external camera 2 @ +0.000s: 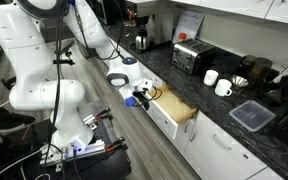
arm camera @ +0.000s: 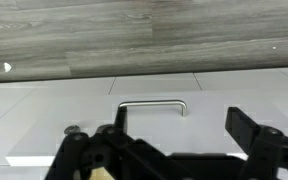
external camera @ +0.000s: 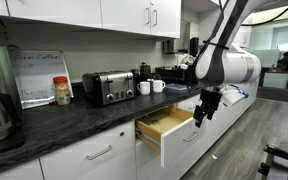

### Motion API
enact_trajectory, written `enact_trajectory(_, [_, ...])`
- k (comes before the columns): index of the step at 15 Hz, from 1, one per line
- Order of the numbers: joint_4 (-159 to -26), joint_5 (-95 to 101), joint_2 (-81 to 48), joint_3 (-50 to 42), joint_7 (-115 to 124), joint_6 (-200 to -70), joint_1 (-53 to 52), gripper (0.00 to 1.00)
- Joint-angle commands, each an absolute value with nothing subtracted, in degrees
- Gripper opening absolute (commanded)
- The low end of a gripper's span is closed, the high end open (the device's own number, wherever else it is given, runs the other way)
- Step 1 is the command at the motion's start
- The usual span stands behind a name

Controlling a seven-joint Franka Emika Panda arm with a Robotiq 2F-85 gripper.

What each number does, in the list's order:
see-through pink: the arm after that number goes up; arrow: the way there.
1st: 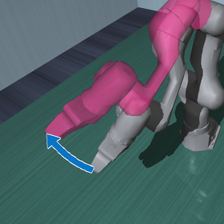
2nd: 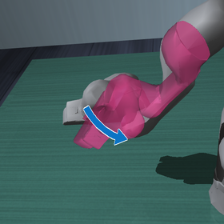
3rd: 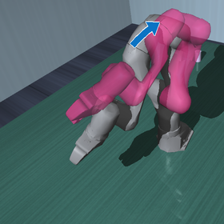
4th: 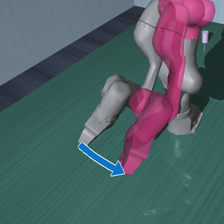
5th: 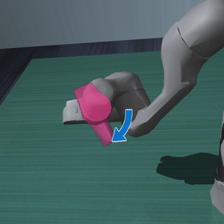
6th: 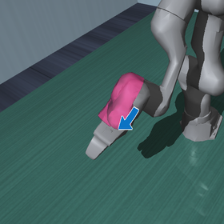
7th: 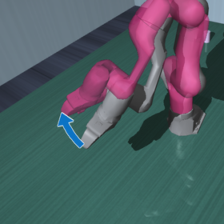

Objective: Close the top drawer of the kitchen unit

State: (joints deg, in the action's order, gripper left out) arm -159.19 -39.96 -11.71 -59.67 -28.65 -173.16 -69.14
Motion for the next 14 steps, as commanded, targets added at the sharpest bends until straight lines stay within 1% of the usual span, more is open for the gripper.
enact_trajectory(1, [-159.1,-45.3,-9.8,-52.6,-33.1,-176.9,-63.6,1.0])
enact_trajectory(8, [-158.0,-53.0,-11.3,-41.1,-37.8,-179.2,-53.2,1.0])
enact_trajectory(11, [-156.6,-54.5,-13.3,-38.1,-40.5,-174.8,-48.1,1.0])
enact_trajectory(12, [-159.8,-41.3,-9.5,-31.9,-28.5,-180.1,-41.6,1.0])
enact_trajectory(13, [-158.2,-49.4,-11.9,-38.6,-35.4,-177.8,-49.4,1.0])
enact_trajectory(14, [-158.4,-44.8,-11.8,-35.9,-31.2,-178.4,-46.1,1.0])
